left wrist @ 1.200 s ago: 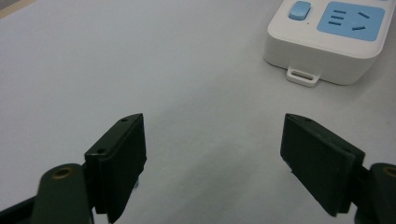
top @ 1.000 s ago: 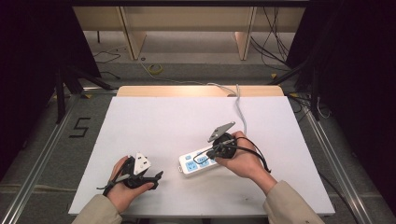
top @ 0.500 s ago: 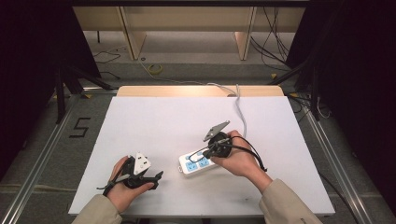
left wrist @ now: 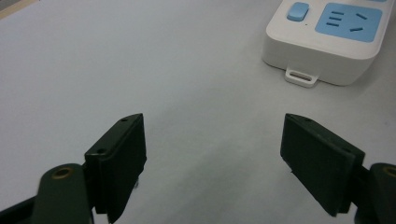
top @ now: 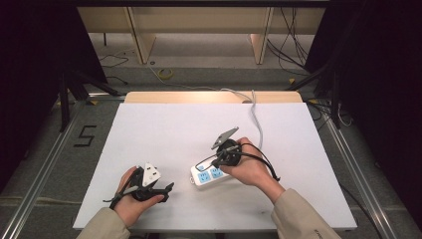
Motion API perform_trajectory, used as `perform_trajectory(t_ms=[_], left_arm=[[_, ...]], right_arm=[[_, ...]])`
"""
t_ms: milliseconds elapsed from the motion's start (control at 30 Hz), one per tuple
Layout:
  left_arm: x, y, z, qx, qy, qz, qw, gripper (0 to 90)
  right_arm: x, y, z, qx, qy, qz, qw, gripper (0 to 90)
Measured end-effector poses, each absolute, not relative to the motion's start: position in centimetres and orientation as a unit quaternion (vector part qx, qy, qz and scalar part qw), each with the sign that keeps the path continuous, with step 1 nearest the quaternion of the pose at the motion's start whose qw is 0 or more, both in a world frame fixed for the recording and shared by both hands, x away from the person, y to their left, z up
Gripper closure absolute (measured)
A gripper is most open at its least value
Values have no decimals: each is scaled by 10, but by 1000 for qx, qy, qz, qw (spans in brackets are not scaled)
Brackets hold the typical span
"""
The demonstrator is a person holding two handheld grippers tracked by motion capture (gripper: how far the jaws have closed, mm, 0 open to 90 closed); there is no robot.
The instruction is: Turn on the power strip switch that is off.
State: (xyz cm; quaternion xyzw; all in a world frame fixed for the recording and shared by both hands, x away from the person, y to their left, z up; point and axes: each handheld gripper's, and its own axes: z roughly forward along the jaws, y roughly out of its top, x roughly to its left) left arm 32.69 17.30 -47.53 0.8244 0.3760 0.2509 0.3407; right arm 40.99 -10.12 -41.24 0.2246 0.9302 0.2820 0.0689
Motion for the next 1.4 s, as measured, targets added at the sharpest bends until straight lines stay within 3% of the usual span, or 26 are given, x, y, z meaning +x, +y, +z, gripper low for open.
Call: perform_trajectory(t_ms=[1400], left_arm=[[327,173,-475,824,375,251,341,224]], right_arm=[[423,-75,-418,226,935,267,55,900]])
